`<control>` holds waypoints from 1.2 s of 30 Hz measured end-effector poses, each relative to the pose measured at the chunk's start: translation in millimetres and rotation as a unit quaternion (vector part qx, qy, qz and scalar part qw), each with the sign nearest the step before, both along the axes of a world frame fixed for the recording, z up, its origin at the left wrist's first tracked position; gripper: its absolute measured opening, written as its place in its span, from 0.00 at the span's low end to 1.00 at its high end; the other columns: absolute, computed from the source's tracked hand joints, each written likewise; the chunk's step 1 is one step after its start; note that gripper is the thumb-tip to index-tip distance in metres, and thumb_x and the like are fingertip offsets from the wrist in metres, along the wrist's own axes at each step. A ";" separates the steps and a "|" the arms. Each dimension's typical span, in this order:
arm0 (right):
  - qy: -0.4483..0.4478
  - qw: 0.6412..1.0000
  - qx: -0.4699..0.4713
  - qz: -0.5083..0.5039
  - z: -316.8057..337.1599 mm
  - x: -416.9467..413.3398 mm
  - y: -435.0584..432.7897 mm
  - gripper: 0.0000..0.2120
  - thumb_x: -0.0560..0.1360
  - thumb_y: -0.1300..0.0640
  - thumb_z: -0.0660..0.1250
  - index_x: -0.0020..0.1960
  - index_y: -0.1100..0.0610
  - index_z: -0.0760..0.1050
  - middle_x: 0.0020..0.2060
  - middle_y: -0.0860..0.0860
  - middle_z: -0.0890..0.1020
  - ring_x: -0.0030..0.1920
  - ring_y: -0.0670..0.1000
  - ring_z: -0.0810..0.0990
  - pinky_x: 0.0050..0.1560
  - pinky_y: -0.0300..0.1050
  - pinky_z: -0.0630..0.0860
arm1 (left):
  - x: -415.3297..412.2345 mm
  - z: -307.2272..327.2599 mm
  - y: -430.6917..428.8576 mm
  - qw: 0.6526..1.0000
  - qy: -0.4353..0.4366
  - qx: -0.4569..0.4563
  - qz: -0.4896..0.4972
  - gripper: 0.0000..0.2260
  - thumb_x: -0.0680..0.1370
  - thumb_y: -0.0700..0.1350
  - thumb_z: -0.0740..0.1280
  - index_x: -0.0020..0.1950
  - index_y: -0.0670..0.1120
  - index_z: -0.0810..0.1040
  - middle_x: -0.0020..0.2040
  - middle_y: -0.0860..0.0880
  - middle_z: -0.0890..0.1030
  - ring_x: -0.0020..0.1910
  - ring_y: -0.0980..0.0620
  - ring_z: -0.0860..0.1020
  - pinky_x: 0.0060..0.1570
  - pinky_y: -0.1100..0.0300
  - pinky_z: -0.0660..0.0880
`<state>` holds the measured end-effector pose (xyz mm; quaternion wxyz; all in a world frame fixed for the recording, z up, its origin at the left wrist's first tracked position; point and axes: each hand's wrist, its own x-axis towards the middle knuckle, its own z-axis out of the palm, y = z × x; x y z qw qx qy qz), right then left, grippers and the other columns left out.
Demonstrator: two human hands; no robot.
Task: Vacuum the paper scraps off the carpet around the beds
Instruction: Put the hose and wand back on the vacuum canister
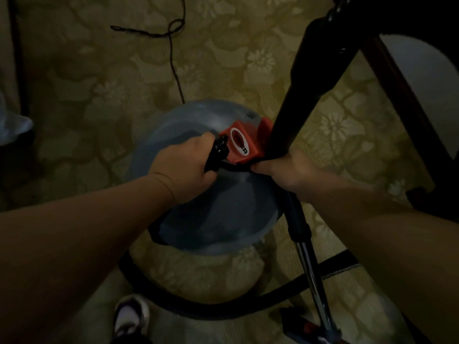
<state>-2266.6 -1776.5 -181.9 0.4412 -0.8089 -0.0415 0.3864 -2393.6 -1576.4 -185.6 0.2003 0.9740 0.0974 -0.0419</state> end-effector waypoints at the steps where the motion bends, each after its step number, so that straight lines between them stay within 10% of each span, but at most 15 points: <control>1: -0.006 1.000 -0.001 0.002 2.4 3.0 1.8 0.34 0.68 0.56 0.82 0.71 0.51 0.75 0.57 0.47 0.85 0.57 0.49 0.84 0.60 0.51 0.82 | 5.1 -0.3 3.6 1.000 -0.002 -0.002 -0.012 0.21 0.75 0.52 0.69 0.63 0.46 0.68 0.51 0.46 0.77 0.45 0.42 0.78 0.41 0.54 0.69; 7: -0.091 0.990 -0.094 -0.052 21.9 20.9 13.2 0.16 0.67 0.66 0.76 0.54 0.62 0.81 0.46 0.55 0.85 0.45 0.52 0.85 0.38 0.42 0.82 | 46.8 1.5 32.1 0.994 0.017 -0.041 -0.102 0.20 0.77 0.53 0.66 0.66 0.48 0.67 0.51 0.50 0.73 0.47 0.46 0.76 0.42 0.54 0.70; 15: -0.054 0.993 -0.103 0.000 54.4 52.1 81.8 0.17 0.65 0.67 0.76 0.53 0.58 0.83 0.49 0.56 0.86 0.49 0.53 0.86 0.49 0.50 0.86 | 87.9 11.9 98.4 0.987 0.010 0.035 -0.157 0.21 0.77 0.52 0.66 0.68 0.49 0.66 0.56 0.45 0.72 0.53 0.43 0.74 0.44 0.50 0.70; 23: -0.036 0.977 -0.169 0.123 38.5 49.0 193.2 0.14 0.64 0.56 0.77 0.43 0.56 0.75 0.42 0.52 0.79 0.42 0.52 0.80 0.37 0.42 0.75 | 108.3 26.4 193.0 0.984 0.133 0.119 0.001 0.27 0.76 0.43 0.68 0.70 0.52 0.58 0.64 0.41 0.64 0.68 0.36 0.61 0.64 0.25 0.62; 27: -0.098 0.963 -0.198 0.151 23.9 45.2 260.8 0.23 0.58 0.45 0.75 0.46 0.50 0.67 0.53 0.56 0.79 0.52 0.60 0.80 0.48 0.50 0.77 | 128.9 22.5 249.2 0.985 0.147 0.066 0.061 0.35 0.76 0.39 0.68 0.78 0.51 0.55 0.77 0.42 0.55 0.79 0.36 0.47 0.67 0.22 0.55; 30: -0.096 0.973 -0.175 0.115 19.5 51.7 299.8 0.23 0.54 0.46 0.73 0.38 0.49 0.61 0.48 0.56 0.79 0.48 0.60 0.81 0.37 0.43 0.72 | 141.8 17.9 280.2 0.985 0.146 0.039 0.086 0.35 0.77 0.39 0.66 0.79 0.53 0.54 0.81 0.44 0.49 0.79 0.34 0.46 0.69 0.24 0.55; 36: -0.057 0.970 -0.202 0.124 42.9 93.1 347.5 0.25 0.62 0.43 0.73 0.56 0.52 0.76 0.49 0.54 0.82 0.48 0.56 0.83 0.40 0.47 0.81 | 179.5 11.8 318.3 0.985 0.139 0.033 0.102 0.34 0.77 0.41 0.67 0.77 0.54 0.51 0.80 0.45 0.46 0.77 0.31 0.46 0.68 0.27 0.59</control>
